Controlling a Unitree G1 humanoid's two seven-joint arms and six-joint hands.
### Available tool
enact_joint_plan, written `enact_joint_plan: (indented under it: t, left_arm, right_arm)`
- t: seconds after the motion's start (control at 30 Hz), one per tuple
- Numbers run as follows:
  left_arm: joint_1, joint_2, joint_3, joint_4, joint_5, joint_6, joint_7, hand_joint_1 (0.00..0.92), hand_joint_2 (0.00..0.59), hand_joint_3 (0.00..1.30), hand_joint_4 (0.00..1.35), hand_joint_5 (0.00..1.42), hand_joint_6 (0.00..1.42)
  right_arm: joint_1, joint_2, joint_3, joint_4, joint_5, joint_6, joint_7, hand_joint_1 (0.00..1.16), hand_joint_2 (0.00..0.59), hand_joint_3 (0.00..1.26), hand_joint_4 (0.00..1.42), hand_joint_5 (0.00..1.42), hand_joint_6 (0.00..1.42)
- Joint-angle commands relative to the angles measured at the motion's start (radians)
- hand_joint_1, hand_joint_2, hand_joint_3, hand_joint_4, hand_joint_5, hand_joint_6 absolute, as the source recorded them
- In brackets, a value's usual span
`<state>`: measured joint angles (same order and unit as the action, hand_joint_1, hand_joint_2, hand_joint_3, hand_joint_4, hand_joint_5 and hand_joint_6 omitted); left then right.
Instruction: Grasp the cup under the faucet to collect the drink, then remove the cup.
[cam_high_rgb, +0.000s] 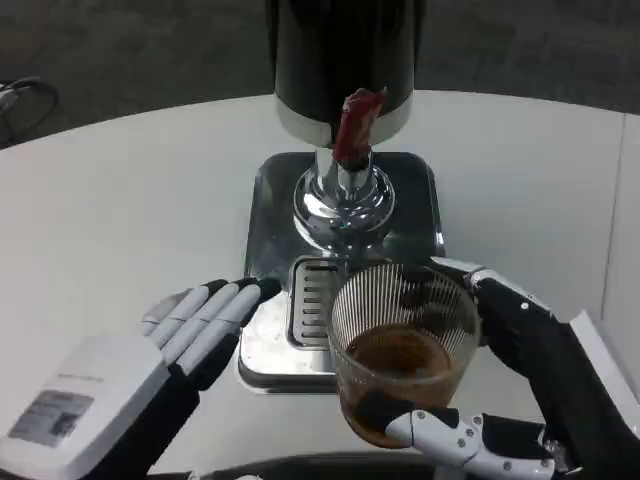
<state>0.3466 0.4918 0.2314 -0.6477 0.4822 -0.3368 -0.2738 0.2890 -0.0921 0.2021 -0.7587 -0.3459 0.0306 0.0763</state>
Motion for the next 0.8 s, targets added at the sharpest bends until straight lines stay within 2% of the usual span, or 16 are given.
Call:
enact_joint_plan:
  t: [0.03,0.43,0.8]
  left_arm:
    - [0.02,-0.001,0.005,-0.015,0.003,0.007,-0.007,0.0,0.089,0.03,0.0,0.0,0.02]
    - [0.031,-0.003,0.02,-0.032,-0.003,0.007,-0.006,0.0,0.088,0.03,0.0,0.0,0.01]
    - [0.039,0.001,0.032,-0.038,-0.01,0.013,-0.013,0.0,0.088,0.03,0.0,0.0,0.01]
  right_arm:
    - [-0.001,0.002,0.004,-0.047,0.01,-0.013,0.002,0.88,0.213,0.72,0.84,0.87,0.46]
    - [0.016,-0.01,-0.001,-0.065,0.009,-0.021,0.009,0.88,0.214,0.73,0.84,0.88,0.47]
    - [0.054,-0.021,-0.009,-0.098,0.044,-0.018,0.016,0.89,0.206,0.73,0.85,0.89,0.47]
